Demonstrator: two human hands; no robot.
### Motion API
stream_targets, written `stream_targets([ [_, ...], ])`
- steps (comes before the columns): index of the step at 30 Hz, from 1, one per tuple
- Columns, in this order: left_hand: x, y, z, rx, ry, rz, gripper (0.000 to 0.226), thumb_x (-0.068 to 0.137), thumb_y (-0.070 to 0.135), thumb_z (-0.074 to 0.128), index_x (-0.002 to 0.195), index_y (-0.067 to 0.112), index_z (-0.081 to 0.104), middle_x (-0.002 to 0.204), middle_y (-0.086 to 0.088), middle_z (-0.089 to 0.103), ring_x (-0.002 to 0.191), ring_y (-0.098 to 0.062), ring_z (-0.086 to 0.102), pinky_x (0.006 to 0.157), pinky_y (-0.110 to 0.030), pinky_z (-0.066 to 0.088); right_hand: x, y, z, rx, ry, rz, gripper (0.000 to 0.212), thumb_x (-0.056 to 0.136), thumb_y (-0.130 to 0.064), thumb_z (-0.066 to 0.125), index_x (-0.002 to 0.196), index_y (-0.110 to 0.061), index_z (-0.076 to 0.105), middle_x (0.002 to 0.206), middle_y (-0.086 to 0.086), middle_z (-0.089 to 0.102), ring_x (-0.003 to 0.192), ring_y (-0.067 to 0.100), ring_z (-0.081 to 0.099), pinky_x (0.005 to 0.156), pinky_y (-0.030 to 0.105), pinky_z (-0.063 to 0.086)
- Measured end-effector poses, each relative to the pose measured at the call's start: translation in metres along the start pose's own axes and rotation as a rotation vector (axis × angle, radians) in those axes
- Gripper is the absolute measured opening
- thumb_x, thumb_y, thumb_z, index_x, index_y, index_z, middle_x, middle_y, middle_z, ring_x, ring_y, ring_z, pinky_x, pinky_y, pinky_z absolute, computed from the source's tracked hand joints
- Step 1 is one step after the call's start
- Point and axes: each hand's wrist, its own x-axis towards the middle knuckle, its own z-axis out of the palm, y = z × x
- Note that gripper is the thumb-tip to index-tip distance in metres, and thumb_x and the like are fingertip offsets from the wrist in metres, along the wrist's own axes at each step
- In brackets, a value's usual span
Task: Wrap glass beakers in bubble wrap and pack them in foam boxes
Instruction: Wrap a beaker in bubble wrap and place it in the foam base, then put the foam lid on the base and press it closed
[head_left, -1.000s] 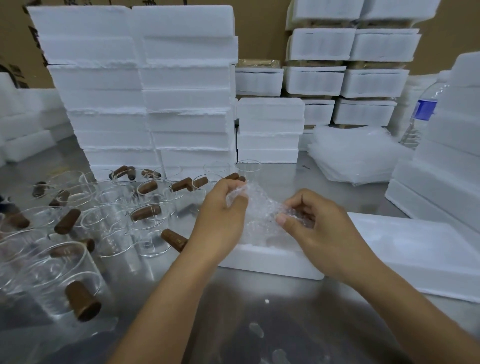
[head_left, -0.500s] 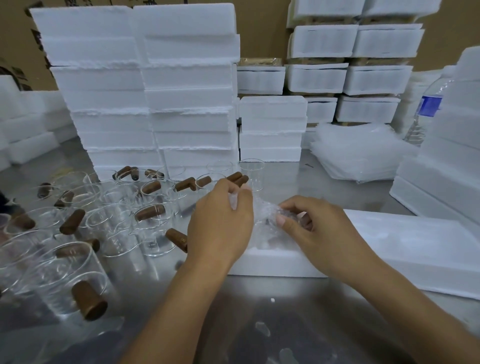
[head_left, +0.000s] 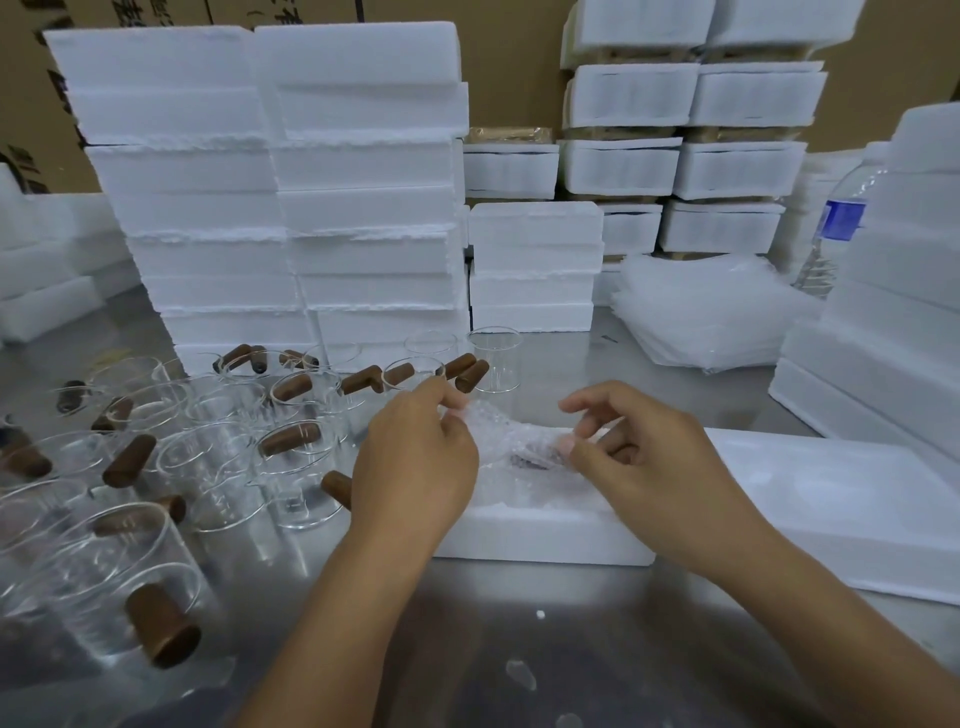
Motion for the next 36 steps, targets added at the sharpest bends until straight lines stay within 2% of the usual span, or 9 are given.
stream_targets([
  [5, 0.000, 0.001, 0.000, 0.007, 0.015, 0.000, 0.019, 0.096, 0.022, 0.040, 0.096, 0.025, 0.059, 0.091, 0.005, 0.060, 0.069, -0.007, 0.055, 0.067, -0.033, 0.048, -0.004, -0.006, -0.028, -0.015, 0.054, -0.048, 0.011, 0.080, -0.032, 0.062, 0.089, -0.038, 0.062, 0.083, -0.014, 0.064, 0.074, 0.002, 0.060, 0.070, 0.011, 0.045],
  [8, -0.001, 0.001, 0.003, -0.050, 0.017, 0.072, 0.022, 0.097, 0.023, 0.037, 0.107, 0.026, 0.057, 0.098, 0.003, 0.058, 0.071, -0.009, 0.053, 0.064, -0.031, 0.041, -0.021, 0.004, -0.053, -0.167, 0.039, -0.087, 0.007, 0.081, -0.043, 0.061, 0.087, -0.042, 0.062, 0.092, -0.026, 0.063, 0.085, -0.007, 0.059, 0.074, 0.004, 0.040],
  [12, 0.000, -0.001, 0.006, -0.073, 0.008, 0.123, 0.024, 0.099, 0.028, 0.036, 0.104, 0.027, 0.060, 0.097, 0.006, 0.059, 0.081, -0.008, 0.052, 0.064, -0.025, 0.037, -0.058, 0.022, -0.091, -0.426, 0.014, -0.023, 0.028, 0.072, -0.068, 0.050, 0.096, -0.054, 0.055, 0.105, -0.035, 0.056, 0.097, -0.018, 0.049, 0.080, -0.003, 0.032],
  [15, 0.000, -0.002, 0.007, -0.084, 0.012, 0.122, 0.024, 0.099, 0.029, 0.037, 0.099, 0.026, 0.061, 0.093, 0.008, 0.059, 0.079, -0.002, 0.050, 0.064, -0.011, 0.034, -0.076, 0.034, -0.109, -0.532, -0.029, 0.041, 0.038, 0.064, -0.070, 0.056, 0.100, -0.057, 0.051, 0.108, -0.035, 0.052, 0.103, -0.018, 0.045, 0.078, 0.011, 0.040],
  [18, -0.001, -0.001, 0.007, -0.105, 0.013, 0.107, 0.021, 0.098, 0.028, 0.039, 0.094, 0.028, 0.060, 0.087, 0.014, 0.058, 0.076, 0.004, 0.050, 0.061, -0.006, 0.031, -0.081, 0.038, -0.110, -0.619, -0.041, -0.013, 0.041, 0.066, -0.056, 0.075, 0.100, -0.051, 0.053, 0.097, -0.033, 0.056, 0.095, -0.009, 0.050, 0.076, 0.014, 0.037],
  [23, 0.000, 0.000, 0.004, -0.125, -0.032, 0.064, 0.025, 0.098, 0.034, 0.036, 0.099, 0.028, 0.061, 0.088, 0.014, 0.057, 0.073, 0.007, 0.050, 0.057, -0.008, 0.030, -0.079, 0.043, -0.103, -0.684, 0.072, -0.096, 0.038, 0.063, -0.026, 0.085, 0.094, -0.030, 0.063, 0.087, -0.021, 0.054, 0.078, 0.013, 0.061, 0.070, 0.033, 0.045],
  [28, 0.001, 0.002, 0.004, -0.190, -0.046, 0.045, 0.034, 0.099, 0.033, 0.032, 0.094, 0.029, 0.065, 0.082, 0.023, 0.054, 0.077, 0.010, 0.046, 0.063, -0.010, 0.029, -0.080, 0.032, -0.106, -0.522, 0.231, -0.068, 0.036, 0.088, -0.053, 0.051, 0.122, -0.041, 0.045, 0.104, -0.011, 0.050, 0.091, 0.015, 0.052, 0.075, 0.037, 0.041],
  [33, -0.001, 0.009, 0.009, -0.380, -0.145, -0.027, 0.035, 0.099, 0.039, 0.034, 0.084, 0.037, 0.066, 0.084, 0.035, 0.053, 0.082, 0.021, 0.046, 0.069, -0.006, 0.028, -0.055, -0.001, -0.116, -0.499, 0.354, -0.132, 0.051, 0.088, -0.060, 0.027, 0.136, -0.044, 0.029, 0.111, -0.011, 0.042, 0.086, -0.002, 0.035, 0.074, 0.034, 0.033],
  [36, -0.001, 0.013, 0.012, -0.626, -0.188, -0.122, 0.030, 0.099, 0.033, 0.037, 0.088, 0.034, 0.065, 0.095, 0.012, 0.068, 0.099, -0.004, 0.060, 0.091, -0.025, 0.042, -0.034, -0.030, -0.122, -0.470, 0.364, -0.111, 0.065, 0.077, -0.073, 0.031, 0.134, -0.043, 0.026, 0.114, -0.011, 0.041, 0.089, 0.007, 0.038, 0.072, 0.032, 0.033],
])
